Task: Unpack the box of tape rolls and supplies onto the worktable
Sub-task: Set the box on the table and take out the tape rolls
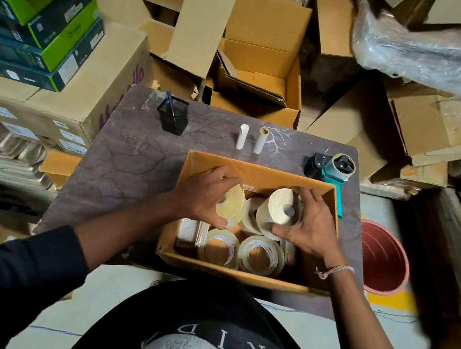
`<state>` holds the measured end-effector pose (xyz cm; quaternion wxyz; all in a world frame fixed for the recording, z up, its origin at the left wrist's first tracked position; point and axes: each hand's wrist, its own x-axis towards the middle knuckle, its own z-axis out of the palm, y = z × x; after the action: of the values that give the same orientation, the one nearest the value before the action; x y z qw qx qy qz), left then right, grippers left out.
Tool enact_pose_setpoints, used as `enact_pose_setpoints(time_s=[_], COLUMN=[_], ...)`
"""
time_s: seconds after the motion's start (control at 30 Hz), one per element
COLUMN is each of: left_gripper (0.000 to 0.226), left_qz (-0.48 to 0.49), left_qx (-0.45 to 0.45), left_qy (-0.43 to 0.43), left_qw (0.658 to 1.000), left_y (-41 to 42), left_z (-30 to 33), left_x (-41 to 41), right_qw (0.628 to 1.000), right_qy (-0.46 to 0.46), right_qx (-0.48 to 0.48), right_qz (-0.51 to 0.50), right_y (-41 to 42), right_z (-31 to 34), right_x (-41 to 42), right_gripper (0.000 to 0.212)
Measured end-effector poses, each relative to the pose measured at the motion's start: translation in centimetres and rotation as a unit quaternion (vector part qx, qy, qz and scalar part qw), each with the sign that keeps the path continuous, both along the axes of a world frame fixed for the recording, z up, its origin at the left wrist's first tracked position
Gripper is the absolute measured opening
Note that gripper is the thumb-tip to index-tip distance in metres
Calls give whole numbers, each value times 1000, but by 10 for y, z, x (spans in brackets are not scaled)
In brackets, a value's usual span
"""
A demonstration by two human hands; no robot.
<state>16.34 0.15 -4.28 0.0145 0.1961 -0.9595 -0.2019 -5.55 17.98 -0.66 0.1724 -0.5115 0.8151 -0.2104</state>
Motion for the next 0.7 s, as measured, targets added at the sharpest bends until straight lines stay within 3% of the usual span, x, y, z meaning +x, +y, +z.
enact_pose_setpoints(time_s=[0.2,0.33,0.5,0.7], left_gripper=[96,104,108,108], left_qz=[63,116,138,178], left_qx=[38,72,48,10], left_qy=[93,131,179,120], left_qw=[993,982,973,977], left_y=[-10,-39,-76,-123], left_z=[45,71,97,98], left_x=[9,7,2,-22], right_qw=[1000,998,995,995], right_qy=[-14,-14,-8,0], right_qx=[-21,-50,-91,-96], right_qz=[16,28,36,10], right_y=[-16,-43,-90,-157], right_z=[27,56,81,70], right_x=[-6,-16,-22,-21], right_gripper=[93,92,92,92])
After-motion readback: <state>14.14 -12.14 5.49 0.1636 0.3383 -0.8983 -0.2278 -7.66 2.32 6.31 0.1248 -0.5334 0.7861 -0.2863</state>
